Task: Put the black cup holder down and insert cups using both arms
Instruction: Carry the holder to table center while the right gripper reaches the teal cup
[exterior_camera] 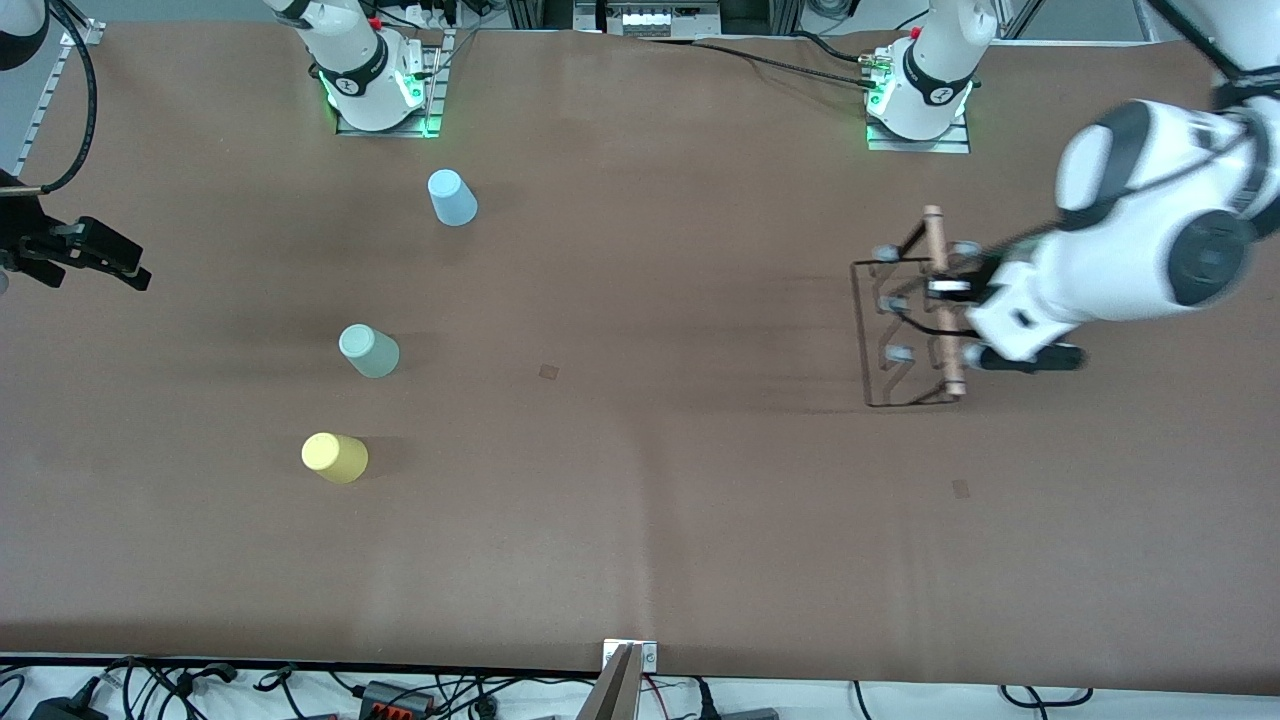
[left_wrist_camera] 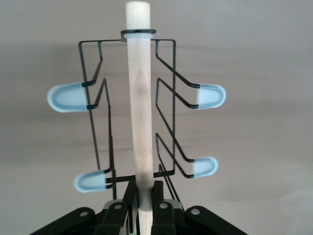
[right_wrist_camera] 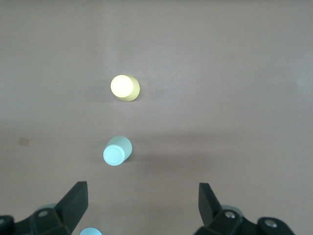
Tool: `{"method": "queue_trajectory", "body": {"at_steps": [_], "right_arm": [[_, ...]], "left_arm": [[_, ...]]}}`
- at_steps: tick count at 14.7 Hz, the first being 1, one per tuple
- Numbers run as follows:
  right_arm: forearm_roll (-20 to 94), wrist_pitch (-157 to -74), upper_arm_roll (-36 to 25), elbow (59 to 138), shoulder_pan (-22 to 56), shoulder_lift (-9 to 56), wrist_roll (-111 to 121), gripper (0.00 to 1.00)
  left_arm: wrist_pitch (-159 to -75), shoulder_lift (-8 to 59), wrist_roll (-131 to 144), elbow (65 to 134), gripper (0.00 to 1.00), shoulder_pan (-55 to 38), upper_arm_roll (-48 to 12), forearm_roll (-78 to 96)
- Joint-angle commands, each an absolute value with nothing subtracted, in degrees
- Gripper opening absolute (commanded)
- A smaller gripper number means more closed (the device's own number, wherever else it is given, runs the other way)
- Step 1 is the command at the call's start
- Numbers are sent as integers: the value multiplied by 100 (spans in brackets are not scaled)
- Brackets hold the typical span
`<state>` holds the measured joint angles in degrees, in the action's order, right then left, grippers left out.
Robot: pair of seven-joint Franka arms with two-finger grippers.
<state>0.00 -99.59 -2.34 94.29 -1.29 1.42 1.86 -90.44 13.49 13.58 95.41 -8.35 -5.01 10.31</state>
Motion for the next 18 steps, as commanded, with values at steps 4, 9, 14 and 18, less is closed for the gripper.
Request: {"method": "queue_trajectory", "body": {"at_steps": [4, 9, 14, 18], "right_arm": [[88, -9896, -141, 9378, -132, 579, 158, 100], [9, -10019, -149, 9395, 404, 1290, 149, 100], [35, -10283, -149, 9799, 553, 1677, -51, 100], [18, -10554, -149, 9983, 879, 2161, -545, 100]], "left_arm": [[-8868, 2152, 1994, 8500, 0, -1923, -448, 1440], [-9377, 2671, 2652, 8288, 0, -2653, -448, 1801], [-10045, 2944, 2969, 8271, 0, -3154, -448, 2047], [-10423, 3032, 3225, 8227, 0, -3384, -448, 2145]]}}
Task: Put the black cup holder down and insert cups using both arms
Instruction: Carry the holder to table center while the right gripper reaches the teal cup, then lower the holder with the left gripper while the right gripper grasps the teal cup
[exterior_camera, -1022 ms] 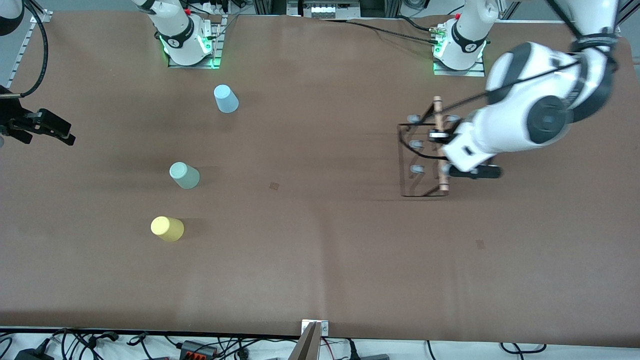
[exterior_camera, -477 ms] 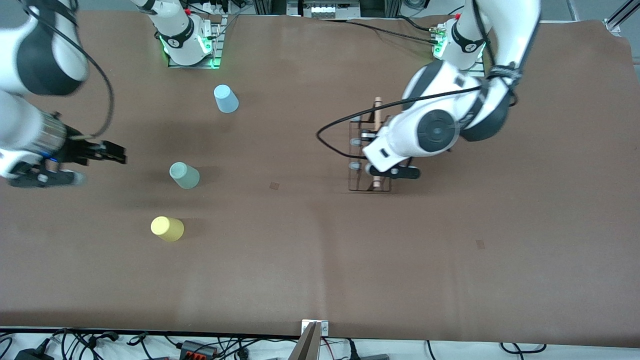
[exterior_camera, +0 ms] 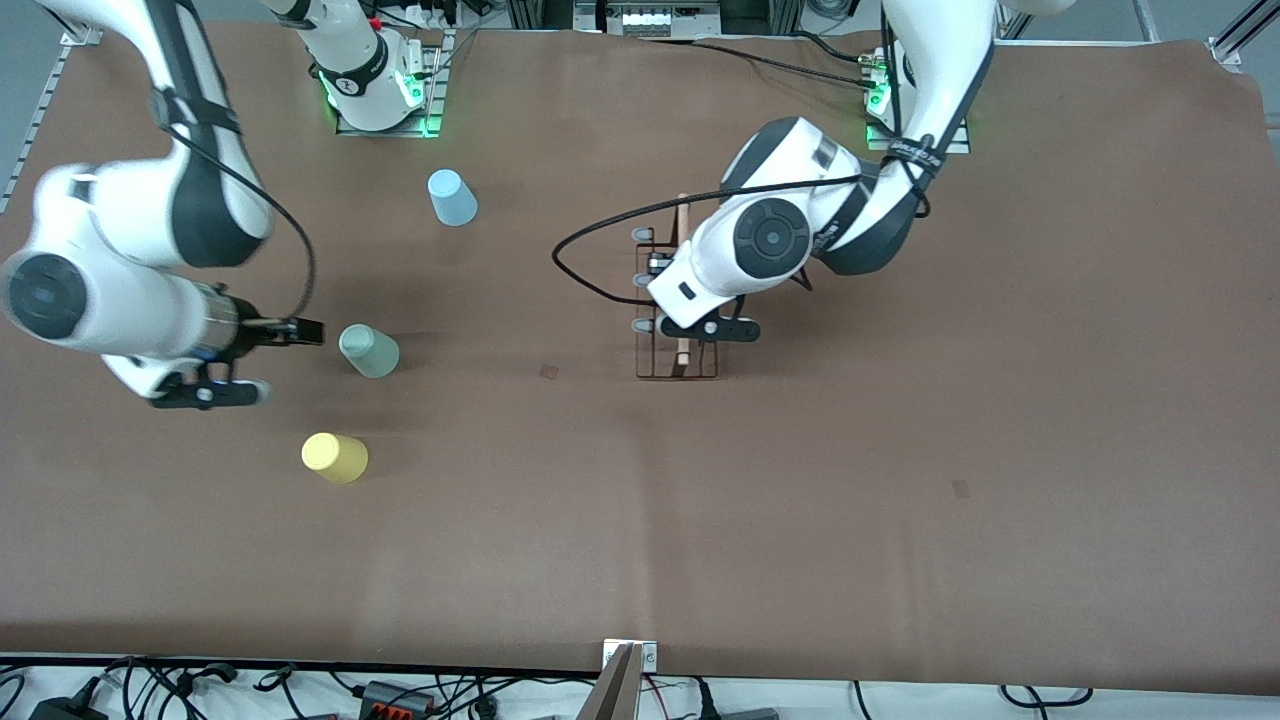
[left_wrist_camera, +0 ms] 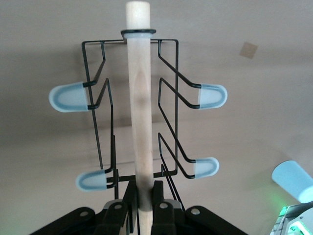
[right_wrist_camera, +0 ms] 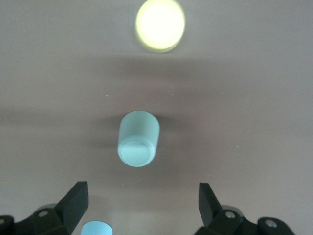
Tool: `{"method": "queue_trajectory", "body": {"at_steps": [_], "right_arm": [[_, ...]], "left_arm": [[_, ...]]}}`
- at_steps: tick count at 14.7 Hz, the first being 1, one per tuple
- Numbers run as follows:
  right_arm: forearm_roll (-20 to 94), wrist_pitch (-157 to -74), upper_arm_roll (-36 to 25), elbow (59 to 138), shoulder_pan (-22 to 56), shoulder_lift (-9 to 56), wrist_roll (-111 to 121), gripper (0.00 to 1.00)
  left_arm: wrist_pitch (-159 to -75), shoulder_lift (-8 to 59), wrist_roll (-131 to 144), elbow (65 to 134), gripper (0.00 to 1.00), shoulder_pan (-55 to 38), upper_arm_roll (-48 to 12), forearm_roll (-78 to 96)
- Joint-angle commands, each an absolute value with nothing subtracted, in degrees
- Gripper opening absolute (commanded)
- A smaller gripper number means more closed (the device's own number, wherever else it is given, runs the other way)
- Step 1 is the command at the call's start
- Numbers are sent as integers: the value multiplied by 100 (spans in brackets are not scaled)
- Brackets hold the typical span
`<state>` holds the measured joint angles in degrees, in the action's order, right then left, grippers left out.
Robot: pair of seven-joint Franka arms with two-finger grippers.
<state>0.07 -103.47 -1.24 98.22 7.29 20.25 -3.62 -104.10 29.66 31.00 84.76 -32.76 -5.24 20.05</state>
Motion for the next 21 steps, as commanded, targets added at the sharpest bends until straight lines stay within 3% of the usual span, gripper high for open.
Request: {"method": "queue_trajectory", "body": {"at_steps": [1, 5, 17, 18, 20, 21], "right_arm": [[35, -10825, -149, 10245, 870, 2171, -554, 100], [79, -11855, -149, 11091, 888, 2118, -764, 100], [97, -12252, -141, 11259, 879, 2522, -1459, 100], [97, -12252, -141, 11259, 879, 2522, -1459, 100], [97, -12208, -141, 11294, 870, 2531, -1450, 100], [105, -12191, -141, 11294, 879, 2523, -1459, 100]], "left_arm": [[-10433, 3076, 3269, 8157, 0, -3479, -448, 2145], [-10450, 3339, 3445, 7858, 0, -3621, -448, 2118], [-10881, 3568, 3454, 7866, 1, -3946, -439, 1731], [-10872, 3568, 3472, 7866, 9, -3911, -439, 1758], [-10863, 3560, 3550, 7866, 11, -3876, -431, 1767], [-10855, 3560, 3716, 7866, 26, -3867, -405, 1819]]}}
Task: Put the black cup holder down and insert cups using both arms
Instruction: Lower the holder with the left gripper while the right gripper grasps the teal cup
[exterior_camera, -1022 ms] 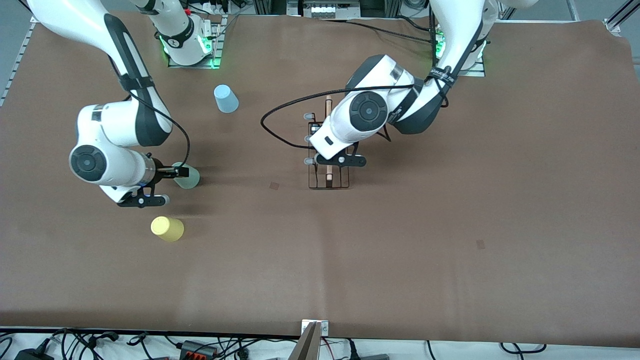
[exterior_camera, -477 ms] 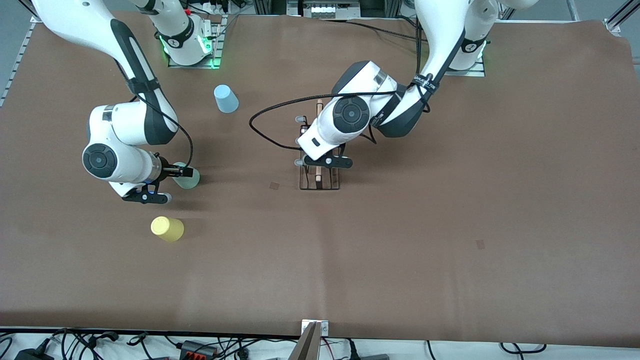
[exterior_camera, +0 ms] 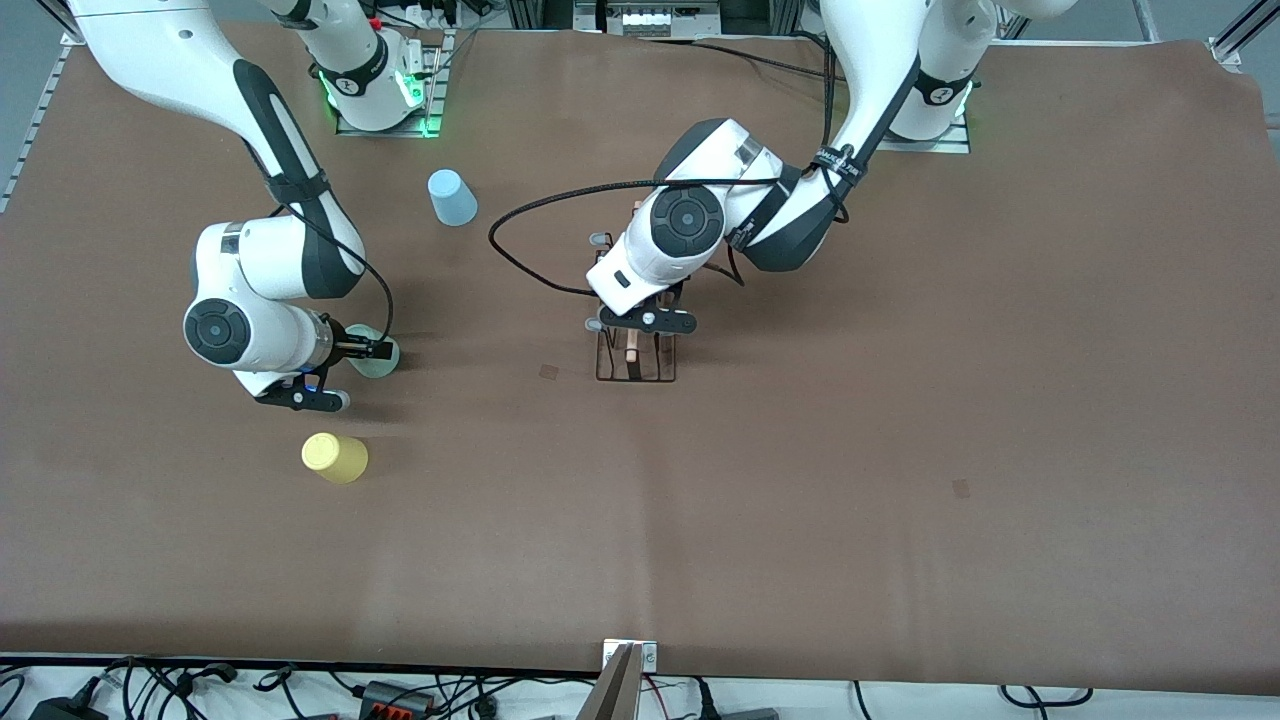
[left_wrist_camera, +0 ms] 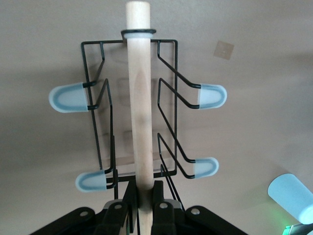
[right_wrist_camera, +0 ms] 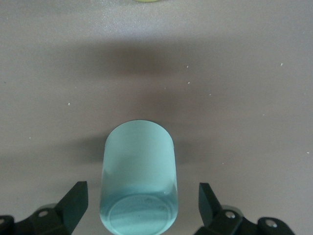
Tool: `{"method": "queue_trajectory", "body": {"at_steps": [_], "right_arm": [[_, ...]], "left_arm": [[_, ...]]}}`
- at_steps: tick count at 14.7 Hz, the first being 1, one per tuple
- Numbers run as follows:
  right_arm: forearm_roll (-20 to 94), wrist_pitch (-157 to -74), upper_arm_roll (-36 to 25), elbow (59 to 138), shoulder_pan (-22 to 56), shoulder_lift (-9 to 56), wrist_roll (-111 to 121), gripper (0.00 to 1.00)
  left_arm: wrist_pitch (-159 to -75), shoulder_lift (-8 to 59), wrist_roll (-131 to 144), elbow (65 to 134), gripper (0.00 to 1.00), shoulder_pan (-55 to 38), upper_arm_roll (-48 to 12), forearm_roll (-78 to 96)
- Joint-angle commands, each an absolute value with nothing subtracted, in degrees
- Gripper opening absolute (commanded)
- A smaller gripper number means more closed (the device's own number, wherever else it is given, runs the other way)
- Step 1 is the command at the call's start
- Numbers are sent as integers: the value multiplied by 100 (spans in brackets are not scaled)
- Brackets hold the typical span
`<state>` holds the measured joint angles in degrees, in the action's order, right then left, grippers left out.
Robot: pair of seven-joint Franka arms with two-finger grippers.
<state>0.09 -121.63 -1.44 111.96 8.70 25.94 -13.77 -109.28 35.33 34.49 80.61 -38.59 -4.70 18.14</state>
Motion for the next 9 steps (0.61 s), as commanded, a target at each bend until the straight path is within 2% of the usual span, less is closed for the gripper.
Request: {"method": "queue_trajectory", "body": {"at_steps": [1, 2, 4, 9], "right_arm": [[105, -12182, -141, 11294, 879, 2531, -1459, 100], [105, -12173, -141, 11294, 870, 2531, -1459, 100], [105, -12164, -141, 11294, 870, 2531, -1459, 100], [105, -12041, -141, 11294, 861, 2558, -1459, 100]], "left_arm": [[-10846, 3560, 3979, 7866, 38, -3832, -387, 1924], [-10837, 3560, 4295, 7866, 54, -3806, -387, 1986], [-10837, 3542, 4683, 7866, 70, -3797, -387, 1986], [-10179, 3279, 4562, 7840, 80, -3376, -405, 1925]]}}
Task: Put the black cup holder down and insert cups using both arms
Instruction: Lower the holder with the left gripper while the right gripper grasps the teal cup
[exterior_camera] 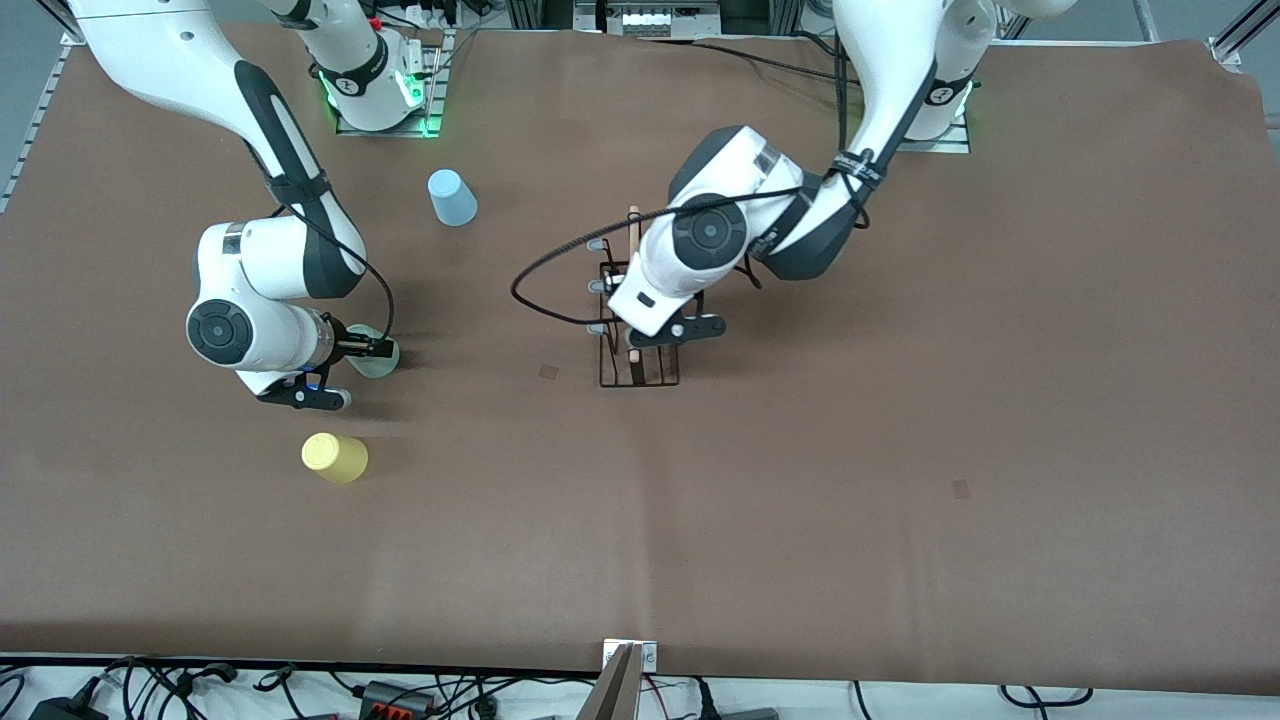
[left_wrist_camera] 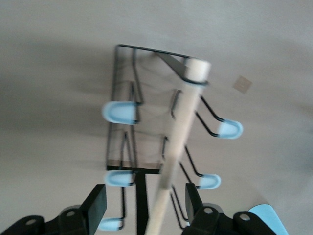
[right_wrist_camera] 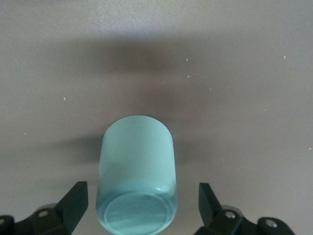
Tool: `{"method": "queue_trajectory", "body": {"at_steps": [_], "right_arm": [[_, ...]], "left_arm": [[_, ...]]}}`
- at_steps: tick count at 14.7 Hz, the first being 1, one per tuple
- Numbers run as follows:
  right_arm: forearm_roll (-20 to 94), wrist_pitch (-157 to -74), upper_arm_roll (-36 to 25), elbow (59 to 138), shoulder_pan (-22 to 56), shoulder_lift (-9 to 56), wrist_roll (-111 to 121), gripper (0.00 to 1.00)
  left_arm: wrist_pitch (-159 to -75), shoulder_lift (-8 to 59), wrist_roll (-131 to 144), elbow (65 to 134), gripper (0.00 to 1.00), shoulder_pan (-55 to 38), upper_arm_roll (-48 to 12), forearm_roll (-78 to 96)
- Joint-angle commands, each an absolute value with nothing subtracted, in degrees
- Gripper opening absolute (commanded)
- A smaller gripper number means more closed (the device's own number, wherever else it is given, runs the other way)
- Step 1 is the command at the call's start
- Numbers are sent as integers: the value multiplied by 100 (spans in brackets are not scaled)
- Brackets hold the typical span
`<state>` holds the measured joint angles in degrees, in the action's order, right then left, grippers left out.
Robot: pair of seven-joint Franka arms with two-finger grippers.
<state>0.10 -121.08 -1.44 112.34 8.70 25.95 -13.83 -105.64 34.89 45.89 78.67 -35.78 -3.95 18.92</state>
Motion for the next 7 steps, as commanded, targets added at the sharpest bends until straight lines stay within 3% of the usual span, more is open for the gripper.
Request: {"method": "queue_trajectory", "body": {"at_steps": [1, 2, 3, 6, 7], "right_arm": [[105, -11998, -141, 11294, 853, 2558, -1459, 100], [105, -11997, -141, 11294, 835, 2558, -1459, 98], [105, -11988, -141, 11285, 835, 2558, -1459, 88], [105, -11997, -141, 11241, 835, 2558, -1415, 49], [105, -11997, -141, 11224, 835, 2558, -1398, 39]], "left_arm": [[-9995, 3139, 4475, 7840, 80, -3323, -378, 1916], [-9784, 3042, 4352, 7840, 83, -3209, -378, 1916], [-9556, 2919, 4298, 7840, 87, -3043, -369, 1899], [-9343, 2532, 4272, 7840, 100, -2717, -369, 1356], [-9308, 2401, 4237, 7849, 100, -2577, -369, 1249]]}}
